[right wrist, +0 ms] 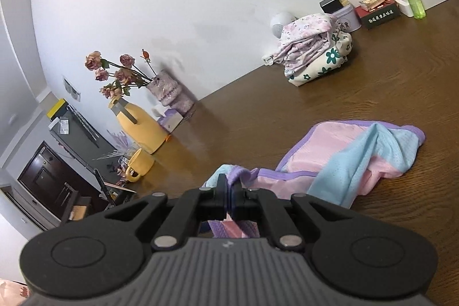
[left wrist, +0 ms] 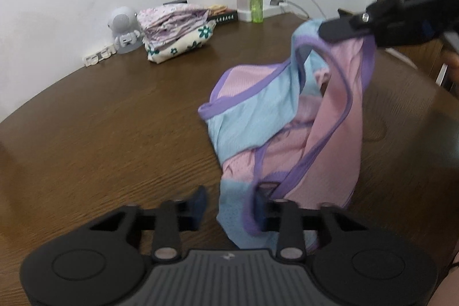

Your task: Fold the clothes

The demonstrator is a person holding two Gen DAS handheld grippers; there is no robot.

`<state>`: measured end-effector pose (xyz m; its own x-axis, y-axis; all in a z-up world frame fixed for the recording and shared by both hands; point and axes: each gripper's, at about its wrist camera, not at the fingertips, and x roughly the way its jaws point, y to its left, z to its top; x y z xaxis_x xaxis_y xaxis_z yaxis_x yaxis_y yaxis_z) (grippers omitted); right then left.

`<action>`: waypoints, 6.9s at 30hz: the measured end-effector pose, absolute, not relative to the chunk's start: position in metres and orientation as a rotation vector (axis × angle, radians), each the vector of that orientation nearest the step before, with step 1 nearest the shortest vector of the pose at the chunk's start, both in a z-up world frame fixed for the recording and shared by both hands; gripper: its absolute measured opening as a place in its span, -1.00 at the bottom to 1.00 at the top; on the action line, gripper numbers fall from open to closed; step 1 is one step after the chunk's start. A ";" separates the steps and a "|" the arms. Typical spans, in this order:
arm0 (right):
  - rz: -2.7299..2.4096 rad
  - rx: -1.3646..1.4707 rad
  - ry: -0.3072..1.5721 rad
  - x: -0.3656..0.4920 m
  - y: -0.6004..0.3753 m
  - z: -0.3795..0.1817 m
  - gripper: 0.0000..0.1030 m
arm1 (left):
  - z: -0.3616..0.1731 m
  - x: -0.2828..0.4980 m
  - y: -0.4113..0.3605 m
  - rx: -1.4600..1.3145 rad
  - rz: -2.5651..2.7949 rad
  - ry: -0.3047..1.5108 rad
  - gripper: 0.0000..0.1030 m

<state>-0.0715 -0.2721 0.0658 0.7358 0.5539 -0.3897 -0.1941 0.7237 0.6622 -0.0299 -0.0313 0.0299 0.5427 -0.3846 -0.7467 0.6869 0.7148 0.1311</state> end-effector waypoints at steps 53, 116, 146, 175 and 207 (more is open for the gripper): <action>0.470 0.236 0.490 0.041 -0.189 0.189 -0.97 | 0.101 0.028 0.019 0.488 -0.358 0.631 -0.87; 0.417 0.292 0.679 -0.067 -0.222 0.036 -0.33 | 0.074 0.107 -0.070 0.547 -0.356 0.534 -0.98; 0.355 0.177 0.708 0.000 -0.143 0.017 0.05 | 0.103 0.083 0.024 0.327 -0.296 0.503 -0.98; 0.509 0.257 0.864 0.034 -0.082 0.008 -0.36 | 0.112 0.076 0.067 0.251 -0.238 0.478 -0.98; 0.347 0.167 0.082 0.056 -0.165 0.342 -0.94 | 0.304 0.001 0.051 0.235 0.030 -0.014 -0.98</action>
<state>0.0556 -0.1653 0.3422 0.9374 0.3444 -0.0511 -0.3309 0.9270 0.1765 0.0010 0.0511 0.3037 0.9995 0.0283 0.0171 -0.0315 0.9721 0.2326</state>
